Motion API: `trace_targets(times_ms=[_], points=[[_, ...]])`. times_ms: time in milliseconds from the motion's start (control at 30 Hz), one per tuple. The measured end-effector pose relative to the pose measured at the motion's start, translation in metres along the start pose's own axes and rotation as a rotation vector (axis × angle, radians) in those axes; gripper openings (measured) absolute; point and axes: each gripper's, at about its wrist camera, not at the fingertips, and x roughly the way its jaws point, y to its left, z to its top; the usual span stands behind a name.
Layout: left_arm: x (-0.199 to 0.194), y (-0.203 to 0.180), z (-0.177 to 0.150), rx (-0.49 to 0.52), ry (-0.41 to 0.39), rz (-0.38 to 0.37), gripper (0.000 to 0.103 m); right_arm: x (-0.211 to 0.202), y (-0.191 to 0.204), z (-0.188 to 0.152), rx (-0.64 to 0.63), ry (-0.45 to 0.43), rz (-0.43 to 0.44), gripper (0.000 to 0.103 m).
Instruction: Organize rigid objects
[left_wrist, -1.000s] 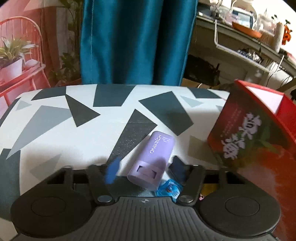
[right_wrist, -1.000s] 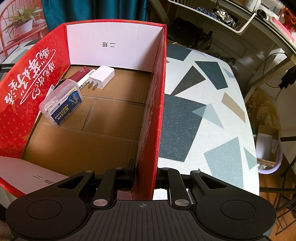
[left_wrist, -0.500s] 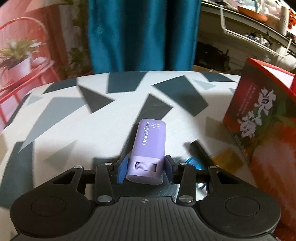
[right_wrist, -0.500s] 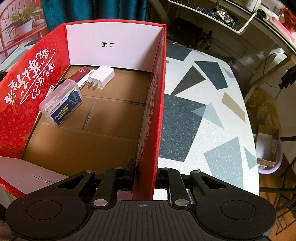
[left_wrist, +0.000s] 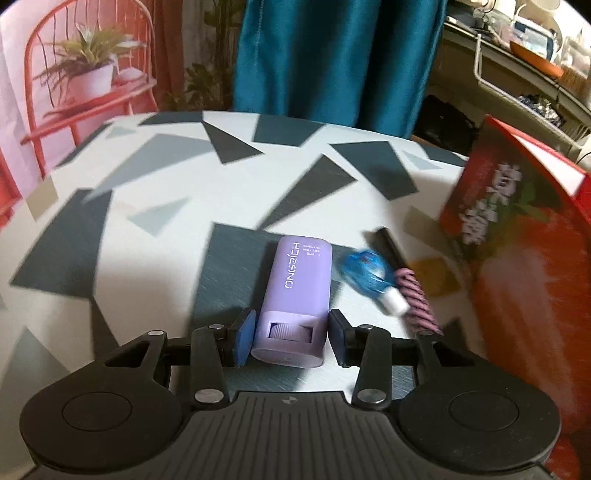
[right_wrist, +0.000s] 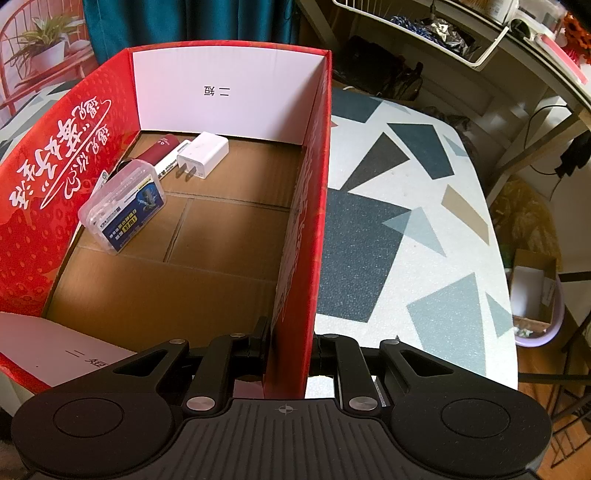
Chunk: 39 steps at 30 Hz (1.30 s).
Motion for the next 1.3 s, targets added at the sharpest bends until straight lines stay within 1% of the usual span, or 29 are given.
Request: trace_targets(times_ms=[67, 200, 267, 333, 400, 433, 500, 600, 667, 800, 933, 1033, 1133, 1233, 1267, 1300], points=[[-0.001, -0.008, -0.005, -0.009, 0.009, -0.043, 0.045, 0.0, 0.0, 0.0, 0.0, 0.0, 0.0, 0.016], [-0.007, -0.024, -0.018, -0.008, 0.009, -0.146, 0.055, 0.0, 0.0, 0.0, 0.0, -0.001, 0.0, 0.016], [-0.008, -0.033, -0.023, 0.012, 0.01, -0.206, 0.056, 0.0, 0.0, 0.0, 0.0, -0.001, 0.0, 0.016], [-0.009, -0.042, -0.026, 0.045, 0.005, -0.248, 0.057, 0.0, 0.001, 0.0, 0.0, 0.0, 0.0, 0.016], [-0.011, -0.049, -0.028, 0.088, -0.006, -0.271, 0.062, 0.0, 0.0, 0.0, 0.0, 0.0, 0.0, 0.016], [-0.013, -0.052, -0.029, 0.112, -0.018, -0.261, 0.066, 0.0, 0.001, 0.0, 0.0, -0.001, 0.0, 0.016], [-0.018, -0.054, -0.031, 0.174, -0.05, -0.228, 0.083, 0.0, 0.001, 0.0, 0.0, -0.001, 0.0, 0.016], [-0.027, -0.054, -0.033, 0.246, -0.111, -0.184, 0.096, 0.0, 0.001, 0.0, -0.001, 0.001, 0.001, 0.016], [-0.03, -0.052, -0.031, 0.3, -0.139, -0.174, 0.099, -0.001, 0.001, -0.001, -0.001, 0.0, 0.001, 0.017], [-0.019, -0.046, -0.022, 0.395, -0.142, -0.162, 0.102, 0.0, 0.001, 0.0, -0.001, 0.001, 0.0, 0.017], [-0.001, -0.038, -0.012, 0.47, -0.106, -0.147, 0.102, 0.0, 0.001, 0.0, -0.001, 0.0, 0.0, 0.017], [0.009, -0.031, -0.005, 0.489, -0.092, -0.151, 0.102, 0.0, 0.001, 0.0, -0.001, 0.001, 0.0, 0.017], [0.016, -0.028, 0.0, 0.49, -0.089, -0.184, 0.102, 0.0, 0.001, -0.001, -0.001, 0.002, 0.0, 0.017], [0.022, -0.033, 0.0, 0.511, -0.081, -0.183, 0.101, 0.0, 0.001, -0.001, -0.002, 0.002, 0.0, 0.017], [0.023, -0.034, 0.0, 0.513, -0.079, -0.182, 0.099, 0.0, 0.001, -0.001, -0.002, 0.002, 0.0, 0.017], [0.025, -0.035, 0.0, 0.509, -0.072, -0.187, 0.094, 0.0, 0.001, -0.001, -0.002, 0.002, 0.0, 0.017]])
